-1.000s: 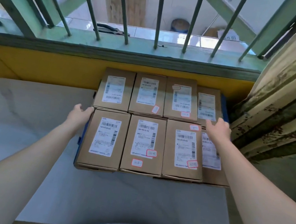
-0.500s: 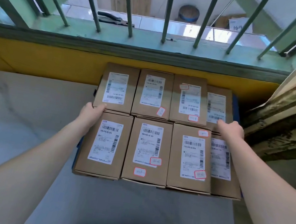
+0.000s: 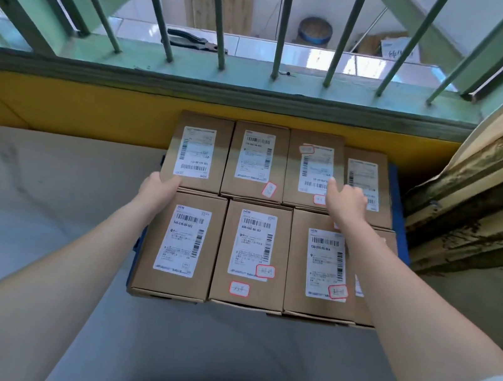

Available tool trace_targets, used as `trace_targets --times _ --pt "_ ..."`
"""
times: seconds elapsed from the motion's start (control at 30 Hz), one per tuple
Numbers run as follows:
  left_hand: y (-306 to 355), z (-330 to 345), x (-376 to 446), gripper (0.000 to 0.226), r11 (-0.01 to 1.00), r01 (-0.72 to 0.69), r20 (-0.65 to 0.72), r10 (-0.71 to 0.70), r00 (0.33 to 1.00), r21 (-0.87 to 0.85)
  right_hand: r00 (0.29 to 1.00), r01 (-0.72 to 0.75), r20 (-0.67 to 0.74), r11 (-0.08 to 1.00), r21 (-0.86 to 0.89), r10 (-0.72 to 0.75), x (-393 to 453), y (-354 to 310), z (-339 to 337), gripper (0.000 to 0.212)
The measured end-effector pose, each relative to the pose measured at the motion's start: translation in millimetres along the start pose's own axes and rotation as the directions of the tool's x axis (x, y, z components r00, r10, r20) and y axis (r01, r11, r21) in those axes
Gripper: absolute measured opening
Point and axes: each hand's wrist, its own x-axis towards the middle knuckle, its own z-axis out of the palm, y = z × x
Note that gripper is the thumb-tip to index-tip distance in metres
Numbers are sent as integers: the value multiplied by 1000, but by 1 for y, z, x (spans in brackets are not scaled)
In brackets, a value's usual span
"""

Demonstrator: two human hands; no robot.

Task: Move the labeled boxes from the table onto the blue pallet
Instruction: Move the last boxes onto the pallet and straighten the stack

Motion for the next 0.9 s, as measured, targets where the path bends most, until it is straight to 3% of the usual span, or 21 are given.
trace_targets --times 0.1,0.2,0.3,0.43,0.53,0.67,0.8,0.9 --pt "-2 -7 -1 67 1000 5 50 -5 999 10 998 -20 57 999 46 17 -5 3 -1 73" --pt "-5 -10 -9 80 999 17 51 -19 999 41 998 -58 -6 997 45 58 -17 21 -7 70" --pt "-18 -6 -20 66 999 15 8 -15 1000 48 985 -150 -77 987 53 154 -39 43 -10 67" --pt "-36 0 -42 63 997 50 4 -50 999 58 961 -276 0 959 59 277 -72 52 1 65" --pt "-37 0 -51 58 998 53 35 -54 998 37 961 -278 18 954 111 277 -89 45 9 64" --pt "-40 -8 -55 62 999 36 83 -39 996 37 982 -179 85 970 164 167 -103 36 5 60" --pt "-46 -13 -59 82 1000 23 138 -23 990 2 972 -202 180 923 327 149 -106 61 0 84" --pt "-51 -10 -70 84 999 28 63 -29 998 19 977 -207 98 957 205 190 -116 93 -9 76"
